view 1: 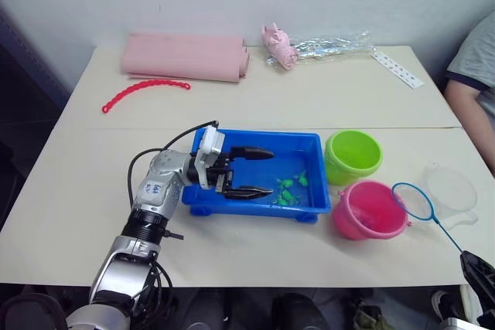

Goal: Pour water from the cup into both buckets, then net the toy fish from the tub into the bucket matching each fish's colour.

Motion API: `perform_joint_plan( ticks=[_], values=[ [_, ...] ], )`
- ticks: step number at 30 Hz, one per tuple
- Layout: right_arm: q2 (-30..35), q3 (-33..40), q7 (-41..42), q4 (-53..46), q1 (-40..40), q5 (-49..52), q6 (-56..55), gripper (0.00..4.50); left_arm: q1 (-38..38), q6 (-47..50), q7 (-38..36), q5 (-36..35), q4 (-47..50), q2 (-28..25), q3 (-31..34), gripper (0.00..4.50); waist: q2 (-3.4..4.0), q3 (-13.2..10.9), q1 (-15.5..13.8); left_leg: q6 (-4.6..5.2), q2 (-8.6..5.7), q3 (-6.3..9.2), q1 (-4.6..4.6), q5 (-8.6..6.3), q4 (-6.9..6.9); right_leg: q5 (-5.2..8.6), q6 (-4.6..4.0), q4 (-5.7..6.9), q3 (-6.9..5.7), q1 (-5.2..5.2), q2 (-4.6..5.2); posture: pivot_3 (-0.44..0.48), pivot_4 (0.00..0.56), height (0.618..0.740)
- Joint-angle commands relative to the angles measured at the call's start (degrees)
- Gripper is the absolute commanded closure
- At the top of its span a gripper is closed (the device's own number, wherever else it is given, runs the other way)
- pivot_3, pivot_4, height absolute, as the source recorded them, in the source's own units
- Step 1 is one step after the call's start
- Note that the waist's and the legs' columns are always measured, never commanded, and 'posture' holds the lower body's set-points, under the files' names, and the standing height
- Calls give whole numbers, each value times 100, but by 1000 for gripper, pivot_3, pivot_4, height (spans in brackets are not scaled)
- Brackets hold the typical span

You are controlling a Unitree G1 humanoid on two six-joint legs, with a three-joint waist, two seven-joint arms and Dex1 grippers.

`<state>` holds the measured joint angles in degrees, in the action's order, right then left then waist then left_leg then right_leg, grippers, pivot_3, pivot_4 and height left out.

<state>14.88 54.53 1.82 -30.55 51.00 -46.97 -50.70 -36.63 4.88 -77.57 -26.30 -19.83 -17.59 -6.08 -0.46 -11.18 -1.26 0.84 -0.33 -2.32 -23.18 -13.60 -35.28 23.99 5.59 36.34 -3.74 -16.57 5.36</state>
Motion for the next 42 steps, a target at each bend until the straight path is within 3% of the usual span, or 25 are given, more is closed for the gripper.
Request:
perform_joint_plan(
  ticks=[1, 4, 9, 11, 15, 19, 23, 28, 34, 42],
  values=[
    [344, -919, 670, 199, 531, 2165, 370, 4500, -36, -46, -143, -84, 24, -118, 178, 62, 0, 0, 10, 0, 1, 0, 3, 0, 0, 0, 0, 1, 0, 1, 0, 0, 150, 740],
    [659, -1557, 1167, -10, 717, 4058, 1049, 4500, 52, 84, -210, -171, 92, -301, 314, 62, 0, 0, 26, 3, 1, -1, 4, 1, 2, 0, 0, 7, 1, 1, 2, 0, 150, 740],
    [2111, -2191, 2079, -854, 134, 7159, 2706, 4500, 434, 217, 105, -353, 336, -796, 938, 62, -2, 1, 185, 11, 4, -4, 10, 4, 0, 0, 0, 15, 5, 4, 6, 0, 150, 740],
    [2829, -2397, 2324, -976, -550, 7516, 3457, 4500, 711, 280, 387, -439, 625, -969, 1269, 62, -3, 2, 155, 15, 8, -2, 13, 6, -1, -1, -1, 20, 0, 5, 5, 0, 150, 740],
    [4212, -3401, 2717, -892, -2493, 9231, 5433, 4500, 1679, 535, 926, -603, 1501, -1480, 2081, 62, -8, 1, 237, 22, 11, 4, 8, 7, -19, -1, 0, 22, -9, 7, 6, 0, 150, 740],
    [4512, -4525, 2896, -478, -4411, 10175, 7099, 4500, 2630, 653, 1224, -724, 1998, -1854, 2767, 62, -14, -4, 133, 21, 15, 25, -5, 5, -27, -1, 0, 21, -34, 5, 6, 0, 150, 740],
    [4208, -5919, 2923, 90, -6337, 9726, 8547, 4500, 3433, 577, 1455, -688, 2190, -1997, 3319, 62, -16, -7, 79, 31, 10, 31, -13, -3, -39, -1, 0, 14, -44, 7, 17, 0, 150, 740],
    [3425, -6886, 2833, 778, -7784, 8941, 9276, 4500, 4164, 471, 1580, -722, 2399, -2046, 3812, 62, -27, -11, 166, 42, 7, 25, -24, -21, -71, -3, 4, 13, -38, 6, 29, 0, 150, 740],
    [2752, -7785, 3126, 1306, -8582, 7968, 9622, 4500, 4375, 481, 1626, -761, 2561, -2065, 3871, 62, -27, -11, 145, 36, 8, 24, -26, -27, -62, -3, 3, 19, -40, -4, 29, 0, 150, 740],
    [1819, -8242, 3147, 2190, -9111, 6951, 9595, 4500, 4352, 498, 1533, -708, 2534, -2181, 3721, 62, -27, -11, 258, 36, 7, 21, -26, -27, -61, -3, 4, 29, -40, -8, 28, 0, 150, 740]
  ],
)
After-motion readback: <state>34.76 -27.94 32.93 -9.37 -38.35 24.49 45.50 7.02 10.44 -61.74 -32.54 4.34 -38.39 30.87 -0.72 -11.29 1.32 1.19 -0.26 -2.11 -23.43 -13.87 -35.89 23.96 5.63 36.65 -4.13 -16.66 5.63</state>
